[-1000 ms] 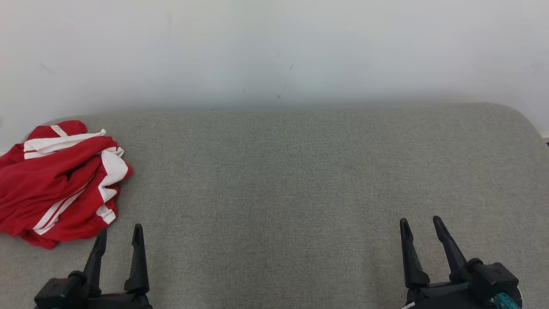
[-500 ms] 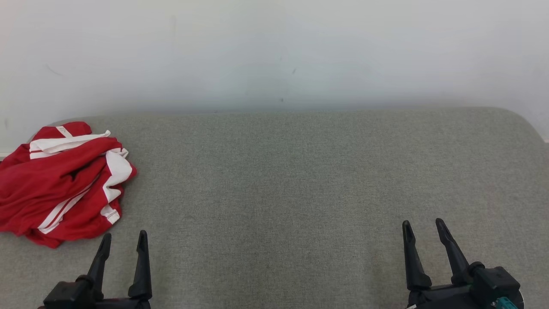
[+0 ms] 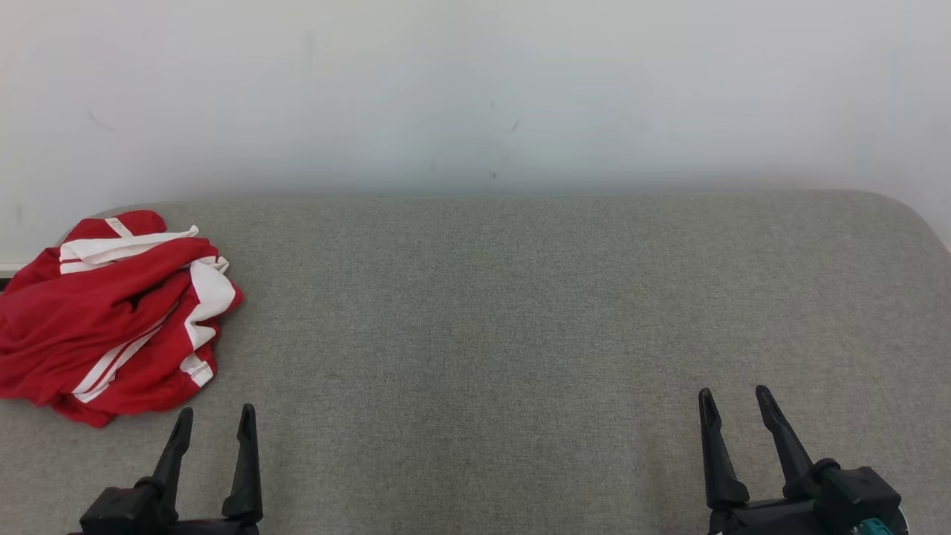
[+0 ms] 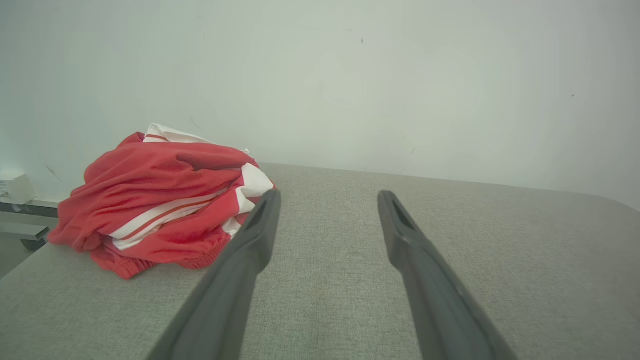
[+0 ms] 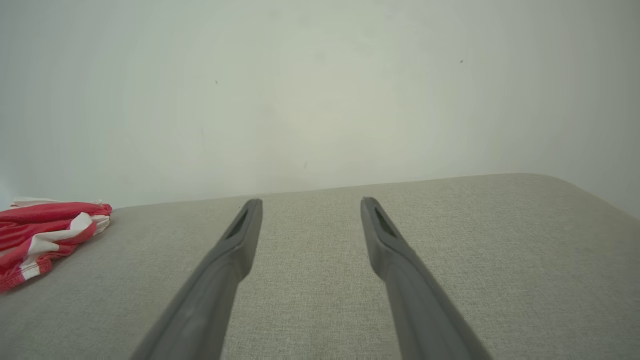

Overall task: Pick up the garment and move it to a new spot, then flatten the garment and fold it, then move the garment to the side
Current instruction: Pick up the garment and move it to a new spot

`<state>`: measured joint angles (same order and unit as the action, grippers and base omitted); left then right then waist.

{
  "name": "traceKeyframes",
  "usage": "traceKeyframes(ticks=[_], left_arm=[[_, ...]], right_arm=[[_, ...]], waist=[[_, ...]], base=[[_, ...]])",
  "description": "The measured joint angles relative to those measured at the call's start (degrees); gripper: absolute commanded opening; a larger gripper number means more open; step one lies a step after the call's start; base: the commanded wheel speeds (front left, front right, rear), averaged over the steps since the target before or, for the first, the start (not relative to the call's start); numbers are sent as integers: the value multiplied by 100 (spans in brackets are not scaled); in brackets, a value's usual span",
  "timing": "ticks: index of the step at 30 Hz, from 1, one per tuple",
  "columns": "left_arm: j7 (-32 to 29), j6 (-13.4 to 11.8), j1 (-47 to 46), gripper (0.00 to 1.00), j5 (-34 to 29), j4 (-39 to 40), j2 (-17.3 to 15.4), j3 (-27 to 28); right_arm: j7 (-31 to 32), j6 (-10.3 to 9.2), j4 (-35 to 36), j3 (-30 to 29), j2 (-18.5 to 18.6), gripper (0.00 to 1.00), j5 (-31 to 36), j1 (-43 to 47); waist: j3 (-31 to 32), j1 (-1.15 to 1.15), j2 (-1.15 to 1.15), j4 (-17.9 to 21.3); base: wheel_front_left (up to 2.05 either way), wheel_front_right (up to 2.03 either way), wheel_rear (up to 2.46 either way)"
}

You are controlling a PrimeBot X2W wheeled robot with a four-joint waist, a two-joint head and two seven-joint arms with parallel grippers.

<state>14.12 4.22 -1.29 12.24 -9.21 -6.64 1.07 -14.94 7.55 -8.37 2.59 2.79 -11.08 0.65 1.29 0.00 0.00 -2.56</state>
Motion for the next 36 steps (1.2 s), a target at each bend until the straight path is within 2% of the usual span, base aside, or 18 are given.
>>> traceKeyframes(ticks=[13, 24, 30, 36], left_arm=[[-359, -208, 38, 100, 15, 263, 1, -42], [-515, -271, 65, 100, 88, 414, -24, -79], [-527, -332, 62, 100, 59, 439, -62, -93], [-538, -389, 55, 100, 37, 436, -122, -102]], right_arm=[[403, 0, 294, -73, 1, 100, 177, 52], [491, 0, 346, -111, 1, 100, 160, 91], [483, 0, 310, -103, 2, 100, 109, 119], [435, 0, 225, -83, 3, 100, 59, 179]], waist=[[8, 0, 0, -22], [-17, 0, 0, -49], [-18, 0, 0, -202], [-19, 0, 0, -522]], base=[[0, 0, 0], [0, 0, 0], [0, 0, 0], [0, 0, 0]])
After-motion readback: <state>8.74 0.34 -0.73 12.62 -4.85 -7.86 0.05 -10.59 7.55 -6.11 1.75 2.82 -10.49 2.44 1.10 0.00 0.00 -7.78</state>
